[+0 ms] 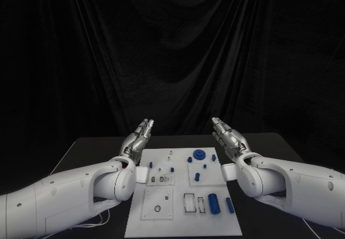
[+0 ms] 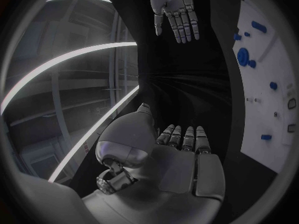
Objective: Assemble the parts on the task board
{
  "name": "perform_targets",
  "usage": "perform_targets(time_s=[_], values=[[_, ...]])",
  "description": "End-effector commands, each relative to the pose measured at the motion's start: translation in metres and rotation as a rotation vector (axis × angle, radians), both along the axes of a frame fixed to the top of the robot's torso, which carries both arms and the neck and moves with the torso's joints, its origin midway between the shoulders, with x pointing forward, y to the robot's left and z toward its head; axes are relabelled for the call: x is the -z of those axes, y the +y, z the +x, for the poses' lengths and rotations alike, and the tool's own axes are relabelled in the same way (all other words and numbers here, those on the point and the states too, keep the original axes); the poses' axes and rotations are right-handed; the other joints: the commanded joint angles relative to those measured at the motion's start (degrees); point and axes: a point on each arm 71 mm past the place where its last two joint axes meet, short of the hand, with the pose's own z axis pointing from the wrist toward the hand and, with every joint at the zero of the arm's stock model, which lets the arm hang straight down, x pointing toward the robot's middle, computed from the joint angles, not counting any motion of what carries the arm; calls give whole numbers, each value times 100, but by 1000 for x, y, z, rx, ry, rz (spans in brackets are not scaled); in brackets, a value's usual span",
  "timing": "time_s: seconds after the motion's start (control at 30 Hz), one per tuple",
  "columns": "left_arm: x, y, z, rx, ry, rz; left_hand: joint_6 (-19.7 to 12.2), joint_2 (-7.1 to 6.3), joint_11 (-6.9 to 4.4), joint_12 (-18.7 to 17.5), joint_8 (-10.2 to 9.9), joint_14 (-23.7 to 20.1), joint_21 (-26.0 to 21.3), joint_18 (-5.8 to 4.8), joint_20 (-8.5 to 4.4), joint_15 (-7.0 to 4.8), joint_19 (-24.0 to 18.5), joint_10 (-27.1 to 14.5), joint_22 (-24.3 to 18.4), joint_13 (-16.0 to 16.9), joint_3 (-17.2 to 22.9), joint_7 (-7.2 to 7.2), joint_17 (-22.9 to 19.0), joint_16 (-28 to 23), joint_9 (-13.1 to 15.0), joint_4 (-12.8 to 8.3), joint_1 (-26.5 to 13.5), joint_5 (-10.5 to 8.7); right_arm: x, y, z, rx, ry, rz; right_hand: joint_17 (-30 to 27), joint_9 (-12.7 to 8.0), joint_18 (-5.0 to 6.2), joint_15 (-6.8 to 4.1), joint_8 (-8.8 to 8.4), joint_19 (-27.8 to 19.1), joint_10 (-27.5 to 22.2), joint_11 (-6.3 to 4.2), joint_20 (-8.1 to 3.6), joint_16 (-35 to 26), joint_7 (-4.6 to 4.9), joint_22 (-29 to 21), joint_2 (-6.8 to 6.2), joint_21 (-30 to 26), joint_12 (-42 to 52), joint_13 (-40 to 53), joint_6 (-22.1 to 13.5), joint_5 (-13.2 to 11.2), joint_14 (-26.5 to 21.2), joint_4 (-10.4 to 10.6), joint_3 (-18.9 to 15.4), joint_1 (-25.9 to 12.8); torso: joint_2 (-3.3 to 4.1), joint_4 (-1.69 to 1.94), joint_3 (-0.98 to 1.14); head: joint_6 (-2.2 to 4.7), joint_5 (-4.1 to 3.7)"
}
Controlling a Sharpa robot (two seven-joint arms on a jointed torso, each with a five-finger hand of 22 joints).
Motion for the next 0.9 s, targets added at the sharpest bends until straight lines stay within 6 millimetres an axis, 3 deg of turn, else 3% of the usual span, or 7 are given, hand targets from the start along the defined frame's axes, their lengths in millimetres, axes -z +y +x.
perform_targets(time_s=[0.03, 0.17, 0.37, 0.57, 0.6, 0.8, 0.9], values=[[-8, -10, 0, 152, -16, -191, 55, 56, -113, -19, 29, -1, -19, 25, -41, -184, 6, 15, -6, -5, -86, -86, -7, -20, 14, 78, 278, 39, -5, 7, 0, -166, 26, 142, -9, -10, 60, 70, -21, 6, 0, 77, 55, -22, 51, -154, 22, -21, -27, -9, 3, 43, 0, 26, 5, 94, 0, 1, -1, 0, -1], [-11, -14, -1, 228, -13, -271, 71, 54, -117, -19, 33, -1, -19, 14, 42, -100, 6, 15, -6, -5, -92, -91, -7, -20, 17, 77, 289, 31, -6, 6, 0, -242, 41, 187, -9, -10, 56, 90, -21, 6, 0, 92, 72, -22, 64, -154, 25, -21, -27, -9, 3, 43, 0, 18, 7, 103, 0, 1, -1, 0, -1], [-15, -17, -1, 302, -11, -354, 75, 62, -103, -19, 33, -1, -19, 161, 221, -92, 6, 15, -6, -5, -100, -78, -7, -20, 17, 79, 311, 33, -8, 4, -1, -313, 54, 231, -9, -10, 51, 137, -21, 6, 0, 133, 116, -22, 98, -154, 30, -21, -27, -9, 3, 45, 0, 5, 9, 121, 0, 1, -1, 0, -1], [-16, -17, -1, 324, -11, -381, 79, 68, -76, -19, 34, -1, -19, 233, 329, -52, 6, 15, -6, -5, -85, -54, -7, -20, 18, 78, 335, 45, -8, 4, -1, -329, 57, 242, -9, -10, 51, 186, -21, 6, 0, 180, 166, -22, 138, -154, 33, -21, -27, -9, 3, 47, 0, -3, 16, 138, 0, 1, -1, 0, -1], [-16, -11, 5, 368, -54, -352, 81, 68, -68, -19, 34, -1, -19, 248, 358, -39, 6, 15, -6, -5, -84, -47, -7, -20, 18, 80, 336, 42, -9, -2, 1, -357, 50, 270, -9, -10, 51, 186, -21, 6, 0, 180, 166, -22, 138, -154, 33, -21, -27, -9, 3, 47, 0, -3, 16, 138, 19, -8, 14, -268, -15], [-16, -12, 6, 369, -59, -346, 98, 65, -47, -19, 39, -1, -19, 266, 382, -27, 6, 15, -6, -5, -82, -27, -7, -20, 22, 77, 345, 48, -9, -3, 1, -365, 53, 274, -9, -10, 51, 212, -21, 6, 0, 205, 192, -22, 161, -154, 32, -21, -27, -9, 3, 51, 0, -9, 20, 150, 15, 10, -5, -273, -9], [-16, -12, 6, 365, -60, -341, 101, 65, -44, -19, 39, -1, -19, 268, 382, -26, 6, 15, -6, -5, -82, -24, -7, -20, 23, 77, 347, 47, -9, -3, 1, -369, 54, 276, -9, -10, 51, 214, -21, 6, 0, 207, 195, -22, 161, -154, 32, -21, -27, -9, 3, 51, 0, -10, 21, 151, 5, -7, -8, -302, 34]])
